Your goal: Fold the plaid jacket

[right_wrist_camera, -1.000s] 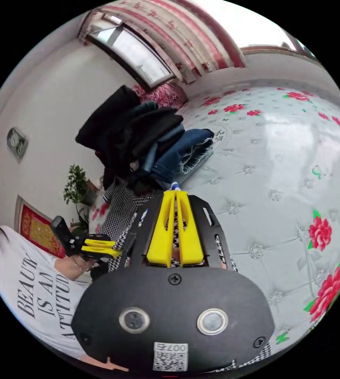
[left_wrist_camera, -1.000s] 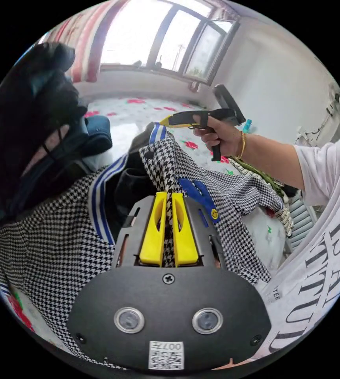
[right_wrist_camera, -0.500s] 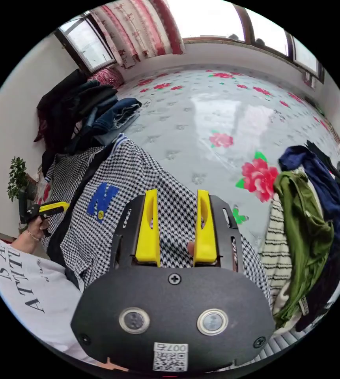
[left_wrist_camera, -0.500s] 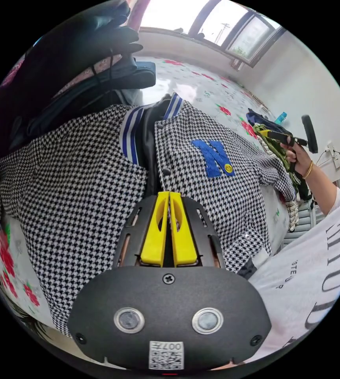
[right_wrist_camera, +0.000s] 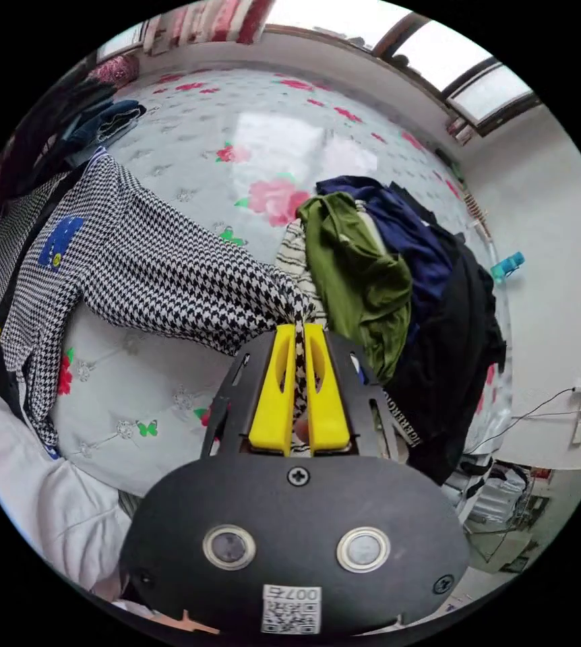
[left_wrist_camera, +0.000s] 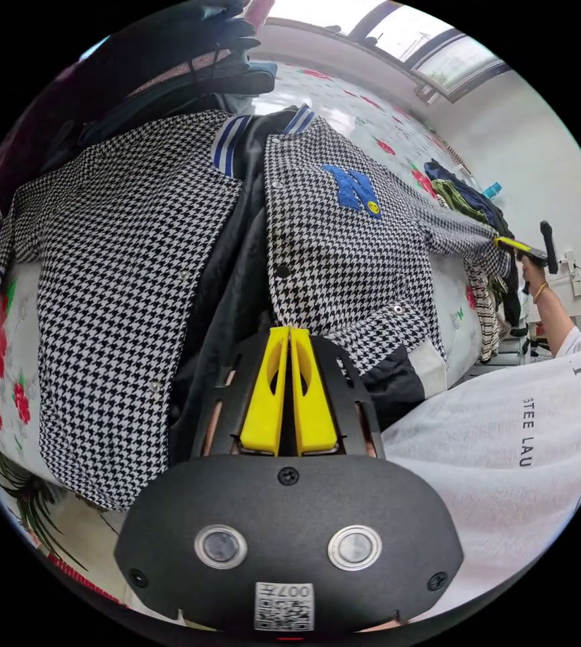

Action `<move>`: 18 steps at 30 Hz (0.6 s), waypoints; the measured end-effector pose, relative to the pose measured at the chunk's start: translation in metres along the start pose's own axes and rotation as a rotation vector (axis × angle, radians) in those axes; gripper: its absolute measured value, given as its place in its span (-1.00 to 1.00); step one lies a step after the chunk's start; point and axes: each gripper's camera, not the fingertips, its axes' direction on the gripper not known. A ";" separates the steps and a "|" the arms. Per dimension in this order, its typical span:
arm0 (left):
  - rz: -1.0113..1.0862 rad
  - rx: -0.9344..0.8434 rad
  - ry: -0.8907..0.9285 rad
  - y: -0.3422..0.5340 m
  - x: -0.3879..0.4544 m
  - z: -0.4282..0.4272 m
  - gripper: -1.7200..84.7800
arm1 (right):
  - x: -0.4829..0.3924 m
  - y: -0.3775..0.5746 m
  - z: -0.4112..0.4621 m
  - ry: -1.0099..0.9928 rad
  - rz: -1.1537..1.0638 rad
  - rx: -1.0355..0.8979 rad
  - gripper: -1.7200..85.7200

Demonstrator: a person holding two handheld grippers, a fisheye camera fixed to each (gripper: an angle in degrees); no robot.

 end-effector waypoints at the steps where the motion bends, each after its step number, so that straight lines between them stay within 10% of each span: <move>1: -0.010 -0.003 -0.026 0.009 0.001 -0.002 -0.98 | -0.001 -0.016 -0.031 0.116 -0.007 0.079 -0.85; 9: -0.156 -0.012 -0.112 0.083 -0.012 -0.008 -0.97 | -0.030 -0.039 -0.091 0.195 0.154 0.156 -0.75; 14: -0.067 -0.019 -0.183 0.117 -0.016 -0.012 -0.79 | -0.156 0.074 -0.112 -0.609 -0.066 0.214 -0.69; 18: 0.211 -0.058 -0.110 0.111 0.005 -0.002 -0.60 | -0.246 0.137 -0.130 -0.872 -0.215 0.200 -0.66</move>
